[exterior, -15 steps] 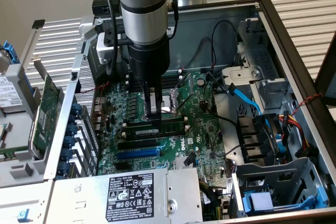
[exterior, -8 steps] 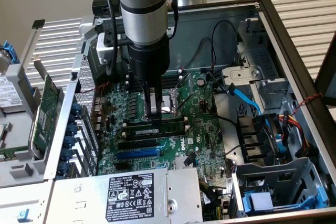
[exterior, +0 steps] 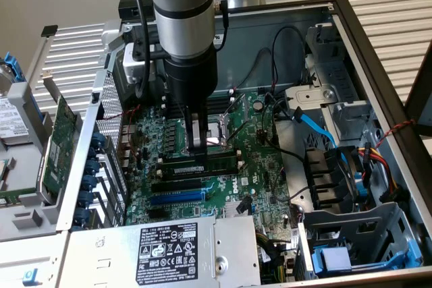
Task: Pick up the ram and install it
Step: 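Press down the ram until it locks into place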
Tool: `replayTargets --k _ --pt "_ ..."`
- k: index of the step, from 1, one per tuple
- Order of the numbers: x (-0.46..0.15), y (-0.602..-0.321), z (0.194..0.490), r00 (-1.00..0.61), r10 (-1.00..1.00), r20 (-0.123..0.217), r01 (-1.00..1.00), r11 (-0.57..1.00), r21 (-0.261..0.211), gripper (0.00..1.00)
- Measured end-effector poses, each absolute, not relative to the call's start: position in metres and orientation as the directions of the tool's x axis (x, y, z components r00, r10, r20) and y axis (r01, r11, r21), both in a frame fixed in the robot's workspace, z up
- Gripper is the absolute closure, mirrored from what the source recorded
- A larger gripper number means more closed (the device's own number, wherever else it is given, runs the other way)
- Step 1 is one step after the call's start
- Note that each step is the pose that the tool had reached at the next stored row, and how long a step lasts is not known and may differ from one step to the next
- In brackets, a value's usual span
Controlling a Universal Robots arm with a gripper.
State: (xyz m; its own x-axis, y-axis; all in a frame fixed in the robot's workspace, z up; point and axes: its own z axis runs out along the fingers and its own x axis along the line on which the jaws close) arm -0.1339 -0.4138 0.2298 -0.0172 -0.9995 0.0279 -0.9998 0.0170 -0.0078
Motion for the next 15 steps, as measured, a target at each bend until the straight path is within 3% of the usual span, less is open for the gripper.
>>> replayTargets --k 15 --pt "-0.1339 -0.4153 0.2288 -0.017 -1.000 0.018 -1.000 0.017 -0.011 0.89"
